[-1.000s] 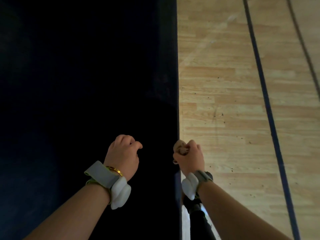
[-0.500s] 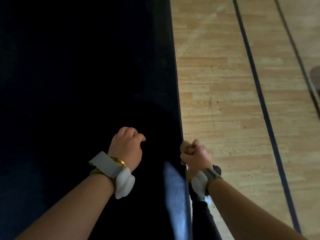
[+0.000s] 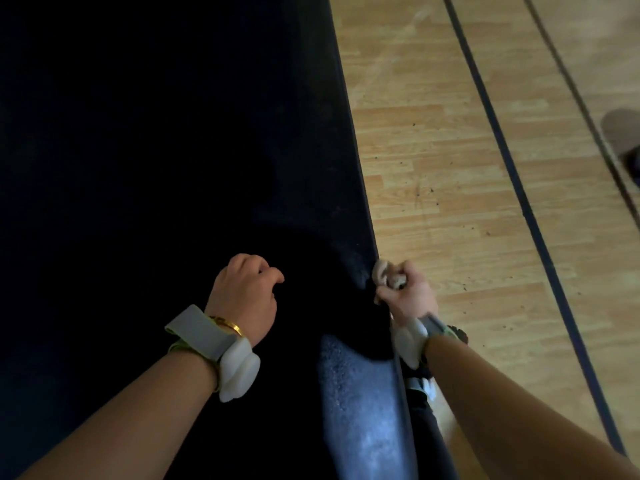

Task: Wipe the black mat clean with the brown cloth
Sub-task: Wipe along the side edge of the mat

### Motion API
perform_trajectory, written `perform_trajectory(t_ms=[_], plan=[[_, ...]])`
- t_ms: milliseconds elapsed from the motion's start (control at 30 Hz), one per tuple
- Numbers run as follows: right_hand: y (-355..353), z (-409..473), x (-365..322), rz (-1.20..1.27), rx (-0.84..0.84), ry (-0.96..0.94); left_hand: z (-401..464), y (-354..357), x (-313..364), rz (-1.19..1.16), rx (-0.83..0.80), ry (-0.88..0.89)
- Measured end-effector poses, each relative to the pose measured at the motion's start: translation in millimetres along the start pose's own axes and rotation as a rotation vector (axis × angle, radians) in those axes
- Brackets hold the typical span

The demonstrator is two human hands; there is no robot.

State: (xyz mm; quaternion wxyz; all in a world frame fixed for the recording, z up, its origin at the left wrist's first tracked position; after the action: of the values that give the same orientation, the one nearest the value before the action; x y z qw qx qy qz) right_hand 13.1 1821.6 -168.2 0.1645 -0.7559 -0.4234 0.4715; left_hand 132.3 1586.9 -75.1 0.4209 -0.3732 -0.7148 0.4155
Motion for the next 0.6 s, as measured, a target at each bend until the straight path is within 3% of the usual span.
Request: perform_trajectory(t_ms=[133, 267, 433, 600], plan=[[-2.1, -34.6, 47.6, -0.053, -0.021, 0.046, -3.2, 10.2, 10.0, 0.009, -0.034, 0.044], [3.9, -2.3, 10.4, 0.012, 0.053, -0.052, -4.7, 13.6, 20.9, 0.019, 0.021, 0.083], [12.8, 25.0, -11.7, 0.25, 0.047, 0.003, -5.0, 11.4, 30.7, 0.008, 0.068, 0.089], [7.4, -18.0, 32.0, 0.132, 0.025, 0.009, -15.3, 12.8, 30.9, 0.012, 0.09, 0.091]])
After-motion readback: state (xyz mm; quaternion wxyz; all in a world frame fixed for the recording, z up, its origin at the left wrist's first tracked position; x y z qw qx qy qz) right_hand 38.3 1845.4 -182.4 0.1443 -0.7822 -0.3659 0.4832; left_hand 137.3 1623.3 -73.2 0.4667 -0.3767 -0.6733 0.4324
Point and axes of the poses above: each hand's wrist, its own z-axis towards the middle knuckle, its own y-axis out of the palm, x = y × z, the point moved 8 cm from there along z, towards the middle knuckle, and after that the axes turned 1 degree about z, right-handed, at the moved point
